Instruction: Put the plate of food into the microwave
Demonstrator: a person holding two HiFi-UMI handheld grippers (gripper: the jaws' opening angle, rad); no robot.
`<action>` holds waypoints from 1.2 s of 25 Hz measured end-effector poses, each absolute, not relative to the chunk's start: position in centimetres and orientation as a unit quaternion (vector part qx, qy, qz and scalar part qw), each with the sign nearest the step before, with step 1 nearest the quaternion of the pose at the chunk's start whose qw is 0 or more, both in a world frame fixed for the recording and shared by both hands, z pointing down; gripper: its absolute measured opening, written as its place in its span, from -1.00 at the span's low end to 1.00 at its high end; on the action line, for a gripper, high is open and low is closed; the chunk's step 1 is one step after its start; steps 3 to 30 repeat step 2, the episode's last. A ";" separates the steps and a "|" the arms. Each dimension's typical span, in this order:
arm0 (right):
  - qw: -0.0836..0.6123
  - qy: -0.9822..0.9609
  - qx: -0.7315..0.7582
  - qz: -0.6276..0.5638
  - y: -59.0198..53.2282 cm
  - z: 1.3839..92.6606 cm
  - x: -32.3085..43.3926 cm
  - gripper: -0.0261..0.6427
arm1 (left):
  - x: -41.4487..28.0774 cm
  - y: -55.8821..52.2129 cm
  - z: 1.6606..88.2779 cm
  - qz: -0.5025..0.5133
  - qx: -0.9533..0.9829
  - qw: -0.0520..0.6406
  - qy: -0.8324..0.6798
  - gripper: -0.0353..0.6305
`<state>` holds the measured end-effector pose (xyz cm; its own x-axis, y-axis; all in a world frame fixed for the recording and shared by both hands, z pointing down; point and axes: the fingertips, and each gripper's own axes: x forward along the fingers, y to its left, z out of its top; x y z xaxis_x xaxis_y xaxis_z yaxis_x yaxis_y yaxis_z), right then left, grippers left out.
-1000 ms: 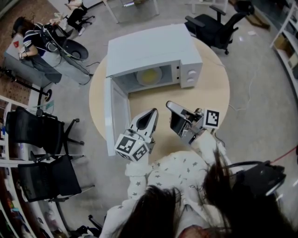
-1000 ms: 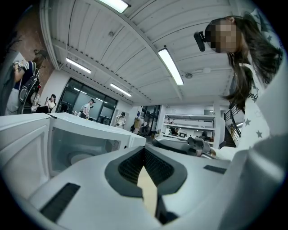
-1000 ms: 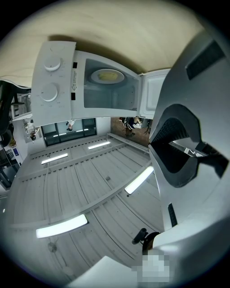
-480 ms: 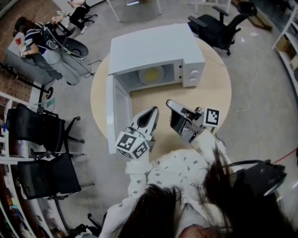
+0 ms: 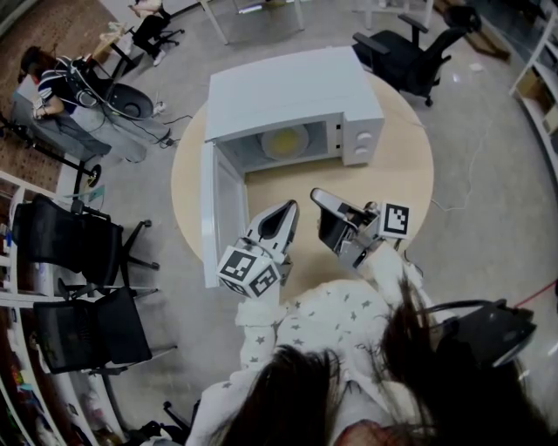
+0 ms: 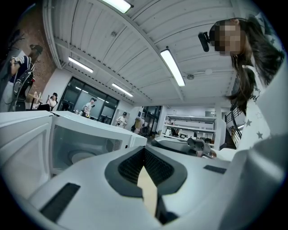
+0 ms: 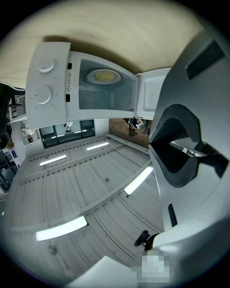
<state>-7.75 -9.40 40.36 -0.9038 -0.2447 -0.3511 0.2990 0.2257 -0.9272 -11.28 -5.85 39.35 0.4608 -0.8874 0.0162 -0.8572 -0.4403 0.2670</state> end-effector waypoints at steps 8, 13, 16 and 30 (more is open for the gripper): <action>0.218 0.752 0.019 -0.622 -9.4 40.3 -7.8 -0.90 | -11.3 -5.9 39.3 -0.063 0.846 0.118 -0.516 -0.91; 0.218 0.752 0.019 -0.622 -9.4 40.3 -7.8 -0.90 | -11.3 -5.9 39.3 -0.063 0.846 0.118 -0.516 -0.91; 0.218 0.752 0.019 -0.622 -9.4 40.3 -7.8 -0.90 | -11.3 -5.9 39.3 -0.063 0.846 0.118 -0.516 -0.91; 0.218 0.752 0.019 -0.622 -9.4 40.3 -7.8 -0.90 | -11.3 -5.9 39.3 -0.063 0.846 0.118 -0.516 -0.91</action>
